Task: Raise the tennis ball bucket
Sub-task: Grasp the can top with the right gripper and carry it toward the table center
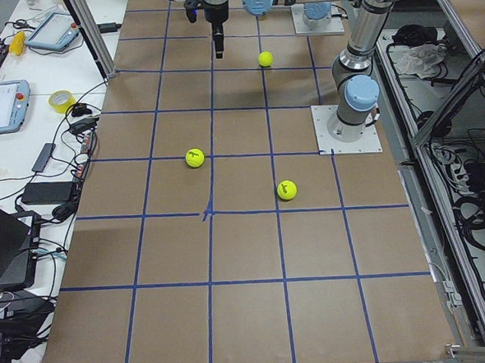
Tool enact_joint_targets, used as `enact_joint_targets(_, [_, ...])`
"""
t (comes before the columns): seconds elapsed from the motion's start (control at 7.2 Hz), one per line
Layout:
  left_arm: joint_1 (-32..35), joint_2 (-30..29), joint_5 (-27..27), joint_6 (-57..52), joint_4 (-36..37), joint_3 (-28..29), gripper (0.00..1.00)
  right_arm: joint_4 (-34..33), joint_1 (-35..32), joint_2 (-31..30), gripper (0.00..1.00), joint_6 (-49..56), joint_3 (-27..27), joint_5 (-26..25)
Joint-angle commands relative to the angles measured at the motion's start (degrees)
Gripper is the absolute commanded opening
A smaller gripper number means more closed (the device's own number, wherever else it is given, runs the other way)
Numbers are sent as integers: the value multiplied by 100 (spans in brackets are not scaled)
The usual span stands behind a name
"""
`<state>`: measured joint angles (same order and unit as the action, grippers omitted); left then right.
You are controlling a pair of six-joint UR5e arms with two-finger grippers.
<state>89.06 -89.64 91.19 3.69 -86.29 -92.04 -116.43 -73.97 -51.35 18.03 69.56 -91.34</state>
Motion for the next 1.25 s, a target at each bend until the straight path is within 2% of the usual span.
enact_joint_targets(0.0, [-20, 25, 4, 0, -2, 36, 100, 803, -930, -760, 49, 95, 101, 230])
enact_joint_targets(0.14, [-72, 25, 21, 0, -2, 63, 100, 745, -1466, -806, 48, 374, 258, 178])
enact_joint_targets(0.28, [-160, 8, 4, 9, -11, 63, 100, 745, -1950, -815, 41, 446, 312, 186])
enact_joint_targets(0.56, [-493, 60, 178, 9, -45, 63, 100, 562, -2926, -710, 37, 1775, 330, 195])
enact_joint_targets(0.69, [-556, 69, 232, -35, -20, 72, 100, 221, -3496, -605, 36, 2375, 347, 125])
enact_joint_targets(0.83, [-704, 86, 215, -496, -11, 98, 100, -270, -3972, -439, 35, 3085, 443, -188])
enact_joint_targets(1.11, [-1109, 156, 179, -1054, -72, 212, 100, -992, -4345, -314, 32, 4229, 855, -148])
